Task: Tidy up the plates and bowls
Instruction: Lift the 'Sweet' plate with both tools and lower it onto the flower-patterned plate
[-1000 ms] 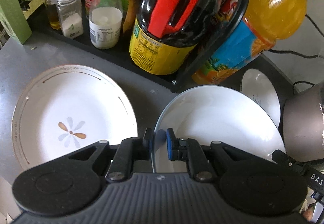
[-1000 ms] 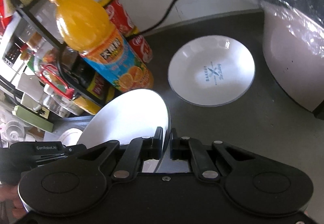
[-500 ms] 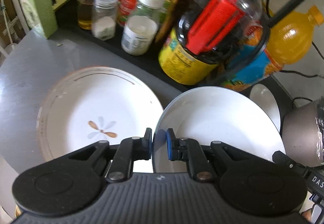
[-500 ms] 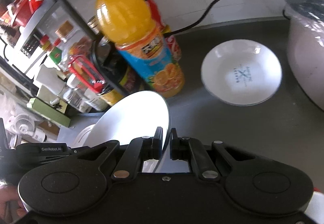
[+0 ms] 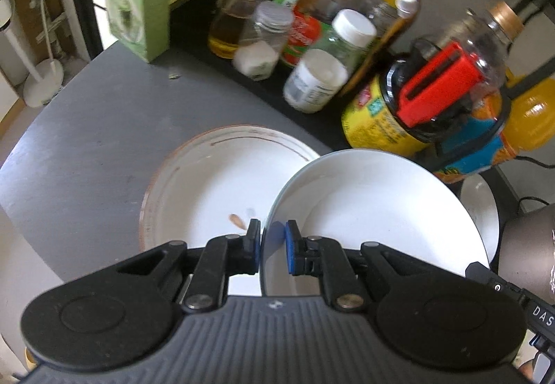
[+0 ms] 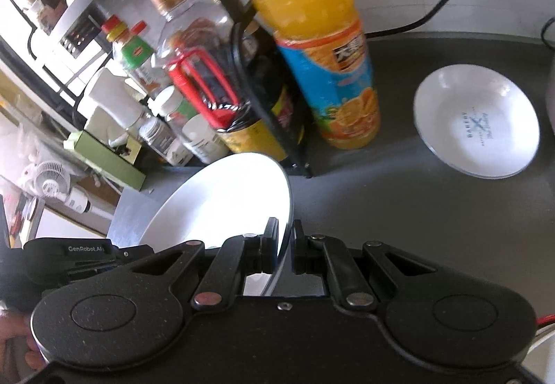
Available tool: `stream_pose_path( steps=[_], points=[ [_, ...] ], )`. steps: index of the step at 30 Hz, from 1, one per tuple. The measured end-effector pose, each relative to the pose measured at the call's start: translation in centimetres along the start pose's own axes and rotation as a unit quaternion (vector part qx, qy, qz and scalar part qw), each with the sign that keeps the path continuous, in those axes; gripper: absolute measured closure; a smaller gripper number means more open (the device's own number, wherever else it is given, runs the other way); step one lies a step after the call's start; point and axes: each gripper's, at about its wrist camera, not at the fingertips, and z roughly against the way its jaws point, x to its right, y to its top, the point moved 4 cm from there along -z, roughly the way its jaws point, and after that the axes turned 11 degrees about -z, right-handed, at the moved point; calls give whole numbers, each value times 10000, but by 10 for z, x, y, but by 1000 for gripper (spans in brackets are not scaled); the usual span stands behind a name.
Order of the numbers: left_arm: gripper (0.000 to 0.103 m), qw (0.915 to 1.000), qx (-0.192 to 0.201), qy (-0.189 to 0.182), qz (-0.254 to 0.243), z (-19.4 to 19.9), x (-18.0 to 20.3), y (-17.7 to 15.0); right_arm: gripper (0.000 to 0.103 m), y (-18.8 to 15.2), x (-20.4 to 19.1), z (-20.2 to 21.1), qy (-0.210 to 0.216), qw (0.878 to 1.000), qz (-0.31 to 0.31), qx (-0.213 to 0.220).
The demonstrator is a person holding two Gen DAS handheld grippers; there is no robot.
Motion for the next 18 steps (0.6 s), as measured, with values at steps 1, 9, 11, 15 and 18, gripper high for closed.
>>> stream_pose_path(
  steps=[1, 9, 11, 15, 18],
  points=[
    [90, 10000, -11, 9, 20, 0, -3, -1, 96, -1, -2, -2, -6, 10000, 16, -18],
    [90, 9999, -91, 46, 108, -7, -31, 0, 96, -12, -19, -19, -113, 9997, 99, -188],
    [90, 9998, -132, 29, 148, -10, -38, 0, 96, -14, -22, -22, -150, 9995, 161, -237],
    [90, 9997, -202, -3, 165, -16, -47, 0, 96, -17, -24, -30, -211, 9992, 140, -304],
    [90, 9996, -260, 3, 127, -19, -52, 0, 96, -21, -25, -35, -208, 9992, 45, -328]
  ],
)
